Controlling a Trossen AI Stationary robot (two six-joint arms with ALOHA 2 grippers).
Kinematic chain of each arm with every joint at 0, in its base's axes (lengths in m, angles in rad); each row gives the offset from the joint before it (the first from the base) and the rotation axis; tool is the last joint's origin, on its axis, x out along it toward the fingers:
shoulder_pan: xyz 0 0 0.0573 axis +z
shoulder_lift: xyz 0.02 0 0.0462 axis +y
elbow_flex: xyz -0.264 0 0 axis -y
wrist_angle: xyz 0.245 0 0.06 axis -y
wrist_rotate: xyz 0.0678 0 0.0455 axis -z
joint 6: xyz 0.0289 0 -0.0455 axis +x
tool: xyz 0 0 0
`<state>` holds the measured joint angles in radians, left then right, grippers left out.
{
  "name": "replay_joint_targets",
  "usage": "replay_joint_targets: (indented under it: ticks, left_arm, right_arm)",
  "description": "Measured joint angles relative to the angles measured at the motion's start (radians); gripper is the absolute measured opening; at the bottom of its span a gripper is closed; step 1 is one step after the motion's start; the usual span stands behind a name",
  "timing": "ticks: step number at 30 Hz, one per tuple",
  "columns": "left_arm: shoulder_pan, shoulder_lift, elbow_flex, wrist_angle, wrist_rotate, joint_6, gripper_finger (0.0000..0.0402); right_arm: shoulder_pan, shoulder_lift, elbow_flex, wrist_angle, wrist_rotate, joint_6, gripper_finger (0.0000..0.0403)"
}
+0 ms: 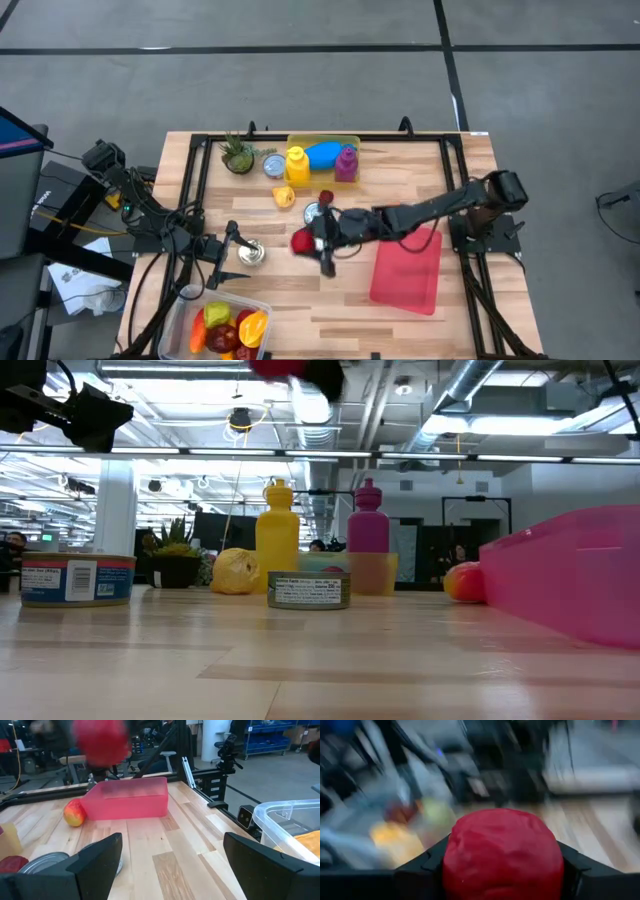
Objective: Pick & Place Food Item
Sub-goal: Put the red tomato into the white bin
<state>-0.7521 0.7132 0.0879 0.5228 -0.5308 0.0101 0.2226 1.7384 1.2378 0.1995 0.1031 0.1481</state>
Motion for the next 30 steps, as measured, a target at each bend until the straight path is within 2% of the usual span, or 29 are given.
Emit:
replay_joint_targets:
  ticks: [3, 6, 8, 10, 14, 20, 24, 30]
  left_arm:
    - [0.0, 0.0, 0.0, 0.005, 0.0, 0.005, 0.0342]
    - [0.0, 0.001, 0.0, 0.013, 0.002, 0.008, 0.0342]
    - [0.0, 0.0, 0.0, 0.017, 0.004, 0.007, 0.0342]
    - [0.0, 0.0, 0.0, 0.017, 0.003, 0.007, 0.0342]
    - [0.0, 0.0, 0.0, 0.017, 0.003, 0.006, 0.0342]
    - [0.001, 0.0, 0.0, 0.016, 0.001, 0.006, 0.0342]
    - [0.001, 0.0, 0.0, 0.011, -0.002, 0.004, 0.0342]
    - [0.001, 0.0, 0.0, 0.01, -0.002, 0.004, 0.0342]
  right_arm:
    - [0.041, 0.087, 0.001, 0.308, -0.004, -0.068, 0.021]
    - [0.061, 0.214, 0.021, 0.615, -0.065, -0.118, 0.021]
    - [0.065, 0.299, 0.059, 0.728, -0.116, -0.12, 0.021]
    - [0.063, 0.382, 0.14, 0.75, -0.152, -0.108, 0.021]
    - [0.062, 0.506, 0.351, 0.584, -0.238, -0.098, 0.0209]
    - [0.071, 0.6, 0.68, 0.07, -0.338, -0.118, 0.0209]
    - [0.085, 0.656, 0.847, -0.189, -0.395, -0.13, 0.0209]
    - [0.099, 0.737, 0.992, -0.362, -0.494, -0.124, 0.0209]
